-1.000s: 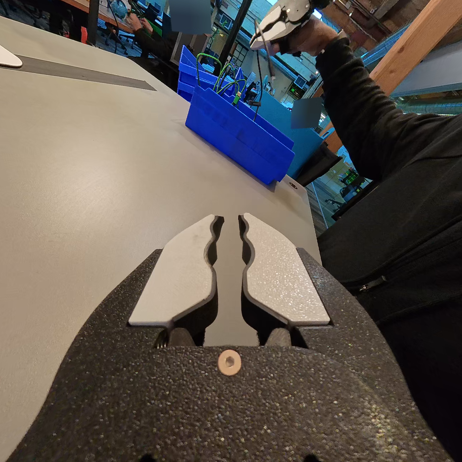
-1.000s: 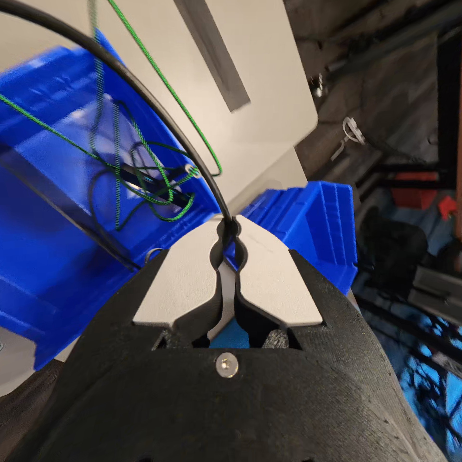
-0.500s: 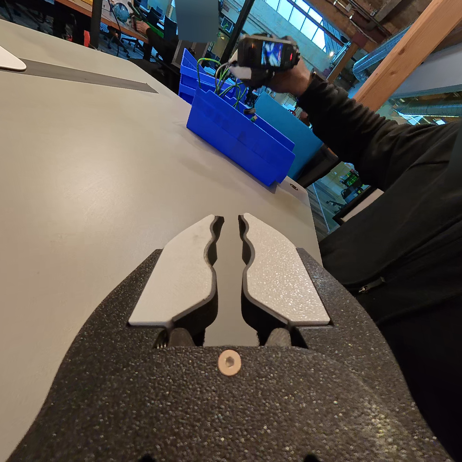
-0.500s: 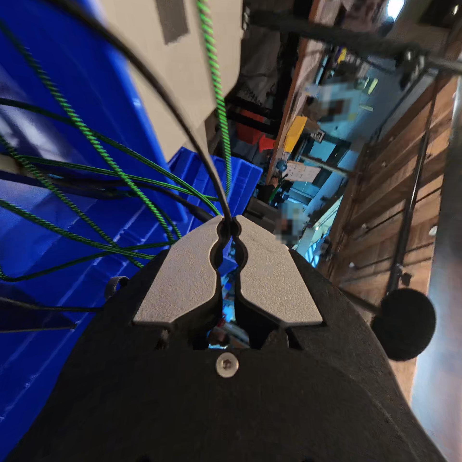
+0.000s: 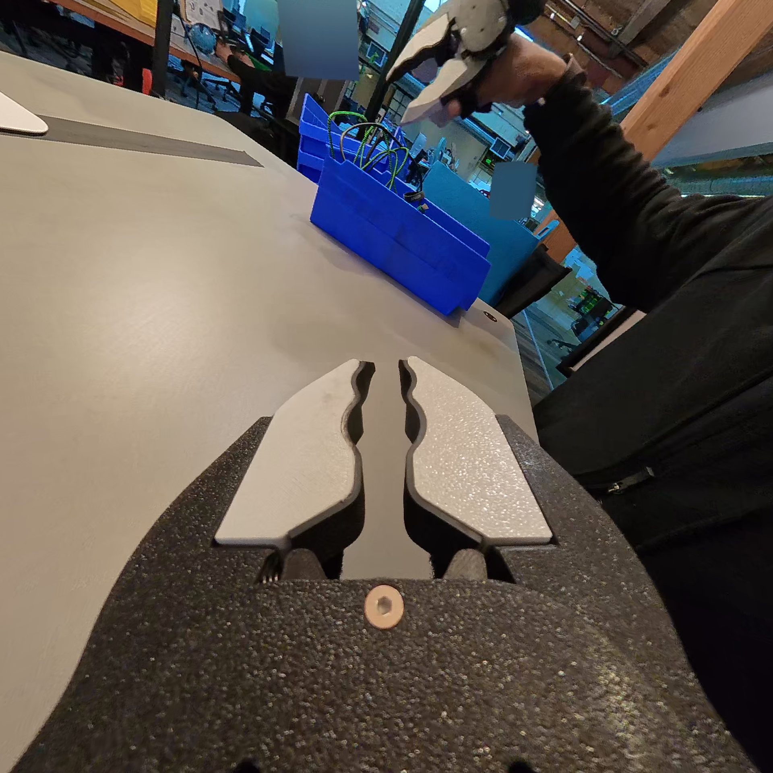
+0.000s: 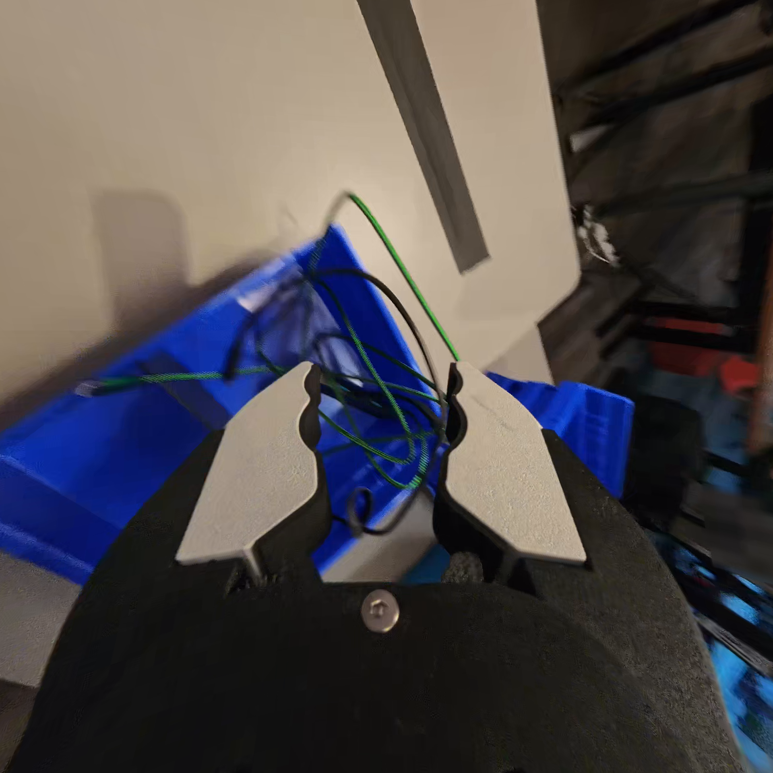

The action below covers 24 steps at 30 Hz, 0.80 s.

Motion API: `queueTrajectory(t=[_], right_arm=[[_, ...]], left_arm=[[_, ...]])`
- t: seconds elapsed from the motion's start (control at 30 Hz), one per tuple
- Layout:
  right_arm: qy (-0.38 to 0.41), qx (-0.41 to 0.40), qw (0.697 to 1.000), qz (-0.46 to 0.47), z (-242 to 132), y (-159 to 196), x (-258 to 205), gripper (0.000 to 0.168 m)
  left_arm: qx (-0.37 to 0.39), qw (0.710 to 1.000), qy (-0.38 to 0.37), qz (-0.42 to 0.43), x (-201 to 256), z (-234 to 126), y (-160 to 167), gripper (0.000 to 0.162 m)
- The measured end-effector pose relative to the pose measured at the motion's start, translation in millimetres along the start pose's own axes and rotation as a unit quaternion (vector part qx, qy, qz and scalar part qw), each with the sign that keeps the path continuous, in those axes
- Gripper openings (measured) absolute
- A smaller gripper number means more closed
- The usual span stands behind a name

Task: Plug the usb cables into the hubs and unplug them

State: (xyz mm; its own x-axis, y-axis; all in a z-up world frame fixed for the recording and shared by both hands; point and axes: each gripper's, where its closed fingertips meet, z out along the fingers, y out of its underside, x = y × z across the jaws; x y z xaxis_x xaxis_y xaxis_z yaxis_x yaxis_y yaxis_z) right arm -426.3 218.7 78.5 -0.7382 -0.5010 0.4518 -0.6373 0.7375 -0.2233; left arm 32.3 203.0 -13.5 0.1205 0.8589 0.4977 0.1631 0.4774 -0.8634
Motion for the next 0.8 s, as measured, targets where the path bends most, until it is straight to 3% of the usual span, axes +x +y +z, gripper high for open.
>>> queueTrajectory(t=[0.23,0.43,0.63,0.8], right_arm=[[-0.181,0.172,0.960,0.122,-23,-109,-142,0.054],[-0.276,0.249,0.909,0.190,-4,-164,-263,0.049],[-0.296,0.261,0.889,0.233,49,-180,-299,0.055],[-0.226,0.259,0.919,0.193,80,-178,-288,0.055]], left_arm=[[-0.010,0.998,-0.061,-0.017,-10,-2,5,0.020],[-0.017,0.991,-0.119,-0.051,-6,-23,0,0.030],[-0.022,0.983,-0.179,-0.032,18,-70,-37,0.040],[-0.012,0.951,-0.306,0.031,2,-146,-96,0.043]])
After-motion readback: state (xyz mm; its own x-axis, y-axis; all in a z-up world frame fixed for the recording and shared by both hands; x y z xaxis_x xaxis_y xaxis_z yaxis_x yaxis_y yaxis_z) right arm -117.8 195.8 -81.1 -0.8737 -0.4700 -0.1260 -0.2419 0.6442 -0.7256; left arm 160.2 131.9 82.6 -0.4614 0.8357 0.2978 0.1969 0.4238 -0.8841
